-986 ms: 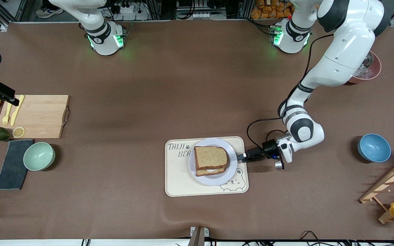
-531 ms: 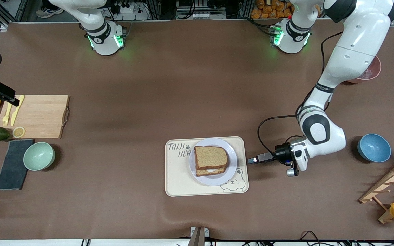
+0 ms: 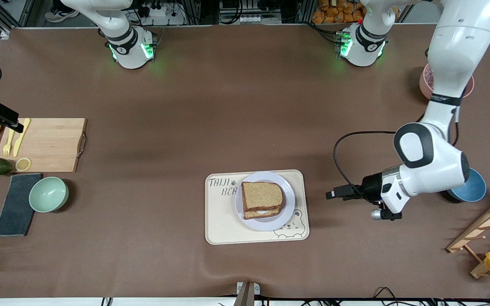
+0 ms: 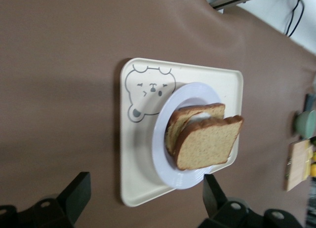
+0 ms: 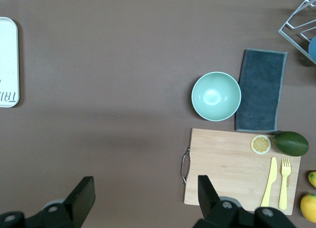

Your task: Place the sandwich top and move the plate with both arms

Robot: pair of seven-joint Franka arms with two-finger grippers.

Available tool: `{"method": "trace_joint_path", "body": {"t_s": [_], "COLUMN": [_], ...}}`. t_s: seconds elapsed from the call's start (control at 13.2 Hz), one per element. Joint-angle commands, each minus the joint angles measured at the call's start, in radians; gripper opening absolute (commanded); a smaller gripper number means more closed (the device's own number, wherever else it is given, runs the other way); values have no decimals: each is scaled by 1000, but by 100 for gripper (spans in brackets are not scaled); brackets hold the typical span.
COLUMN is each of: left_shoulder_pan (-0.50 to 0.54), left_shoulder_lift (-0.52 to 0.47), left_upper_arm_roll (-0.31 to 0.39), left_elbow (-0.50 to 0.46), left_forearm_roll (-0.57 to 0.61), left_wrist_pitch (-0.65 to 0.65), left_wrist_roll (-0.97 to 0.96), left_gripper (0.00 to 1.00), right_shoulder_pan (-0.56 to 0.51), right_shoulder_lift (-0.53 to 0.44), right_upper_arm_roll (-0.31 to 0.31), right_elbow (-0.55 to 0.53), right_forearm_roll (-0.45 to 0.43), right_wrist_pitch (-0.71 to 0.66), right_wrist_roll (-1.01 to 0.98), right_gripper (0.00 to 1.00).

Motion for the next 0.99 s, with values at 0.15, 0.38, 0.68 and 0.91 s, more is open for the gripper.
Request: {"method": "trace_joint_path", "body": {"t_s": [0.15, 0.38, 0.68, 0.91], "left_shoulder_pan": [52, 44, 61, 107], "left_shoulder_lift": [-97, -226, -323, -366], "left_upper_arm_roll": [0, -11, 1, -5], "left_elbow": [135, 135, 137, 140], "left_forearm_roll": [316, 583, 734, 791], "left_wrist_pitch": [-302, -402, -486, -488], "left_wrist_roll": [-108, -205, -198, -193], "left_gripper": [100, 100, 100, 100], "right_shoulder_pan": [-19, -19, -13, -9], "right_shoulder_lift": [-4, -4, -4, -4], "right_upper_arm_roll": [12, 12, 12, 14], "right_elbow": [-6, -6, -6, -6], "right_forearm_roll": [13, 13, 13, 13], "right_wrist_pitch": [2, -2, -12, -13], "right_wrist_roll": [26, 73, 112, 114], "right_gripper": [93, 93, 93, 93]}}
